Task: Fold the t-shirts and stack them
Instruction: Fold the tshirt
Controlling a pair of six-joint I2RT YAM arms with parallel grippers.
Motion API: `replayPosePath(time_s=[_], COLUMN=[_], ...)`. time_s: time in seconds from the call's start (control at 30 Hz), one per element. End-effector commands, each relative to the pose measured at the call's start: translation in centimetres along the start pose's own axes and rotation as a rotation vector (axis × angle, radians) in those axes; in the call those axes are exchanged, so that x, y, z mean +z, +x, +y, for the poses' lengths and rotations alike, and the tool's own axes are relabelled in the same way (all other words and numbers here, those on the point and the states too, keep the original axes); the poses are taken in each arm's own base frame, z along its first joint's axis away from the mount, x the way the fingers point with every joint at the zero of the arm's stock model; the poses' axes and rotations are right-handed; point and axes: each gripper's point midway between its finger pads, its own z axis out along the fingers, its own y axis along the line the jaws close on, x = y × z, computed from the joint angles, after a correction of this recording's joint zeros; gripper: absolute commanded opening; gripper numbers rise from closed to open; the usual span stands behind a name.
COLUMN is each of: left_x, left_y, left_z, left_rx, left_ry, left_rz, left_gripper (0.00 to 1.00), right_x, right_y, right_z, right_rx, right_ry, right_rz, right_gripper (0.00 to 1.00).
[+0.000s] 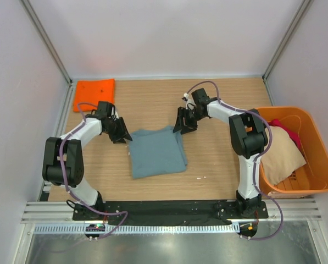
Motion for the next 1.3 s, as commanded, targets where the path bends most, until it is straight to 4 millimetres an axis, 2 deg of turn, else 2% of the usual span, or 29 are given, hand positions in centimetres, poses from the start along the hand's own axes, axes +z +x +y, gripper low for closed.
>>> replayPosePath(time_s=[0.0,0.4,0.6,0.63,0.7,0.73,0.77,0.87,0.93,0.97,1.0,1.03,1.07,1.13,1.17,1.2,1.27], left_x=[-0.3,1.6,2.0,2.0,2.0,1.8,1.5,-0.1,-1.2,-2.5,-3.1,-3.4,-5.0,-5.9,-7.2,-7.8,-8.8], left_y=[-2.3,-3.0,-3.9,-3.9,-4.1,-4.2,-4.3,-4.3,-3.6,-3.6,-3.3,-2.3,-2.2,-0.9,-0.7,-0.3,0.7], left_z=[-1.1,-0.9,-1.3,-1.3,-1.4,-1.6,-1.7,-2.2,-2.3,-2.8,-3.0,-2.8,-3.4,-3.2,-3.7,-3.9,-3.9], left_rx=[0.022,0.003,-0.005,-0.005,-0.005,-0.006,-0.004,-0.003,-0.006,-0.003,-0.004,-0.014,-0.007,-0.014,-0.007,-0.004,-0.004], left_ry=[0.039,0.044,0.055,0.055,0.060,0.062,0.066,0.075,0.072,0.090,0.097,0.098,0.122,0.126,0.149,0.160,0.171], left_rz=[-0.068,-0.048,-0.061,-0.061,-0.062,-0.069,-0.077,-0.105,-0.102,-0.127,-0.132,-0.117,-0.149,-0.142,-0.168,-0.175,-0.172], left_gripper=[0.40,0.38,0.31,0.26,0.15,0.05,0.01,0.00,0.00,0.00,0.00,0.00,0.00,0.00,0.00,0.00,0.00], right_x=[0.0,1.4,2.1,2.2,2.2,1.9,1.6,-0.1,-0.9,-2.0,-2.5,-2.8,-4.1,-4.6,-6.0,-6.3,-7.1], right_y=[-1.4,-0.9,-1.0,-1.1,-1.2,-1.4,-1.3,-1.3,-0.4,-0.3,0.5,1.1,1.2,2.8,3.0,4.0,4.6], right_z=[2.4,2.0,2.1,2.2,2.7,3.2,3.7,5.3,5.9,6.9,6.9,7.3,8.2,8.1,9.2,9.0,9.8], right_rx=[-0.055,-0.043,-0.050,-0.052,-0.060,-0.067,-0.067,-0.079,-0.072,-0.082,-0.067,-0.067,-0.077,-0.051,-0.063,-0.051,-0.040], right_ry=[-0.043,-0.026,-0.017,-0.019,-0.022,-0.024,-0.028,-0.034,-0.028,-0.037,-0.034,-0.028,-0.036,-0.023,-0.037,-0.033,-0.039], right_rz=[-0.031,-0.008,-0.004,-0.004,-0.008,-0.017,-0.020,-0.043,-0.038,-0.058,-0.052,-0.049,-0.071,-0.056,-0.084,-0.075,-0.093], right_gripper=[0.56,0.57,0.52,0.42,0.30,0.17,0.12,0.02,0.01,0.01,0.01,0.01,0.01,0.01,0.01,0.01,0.01])
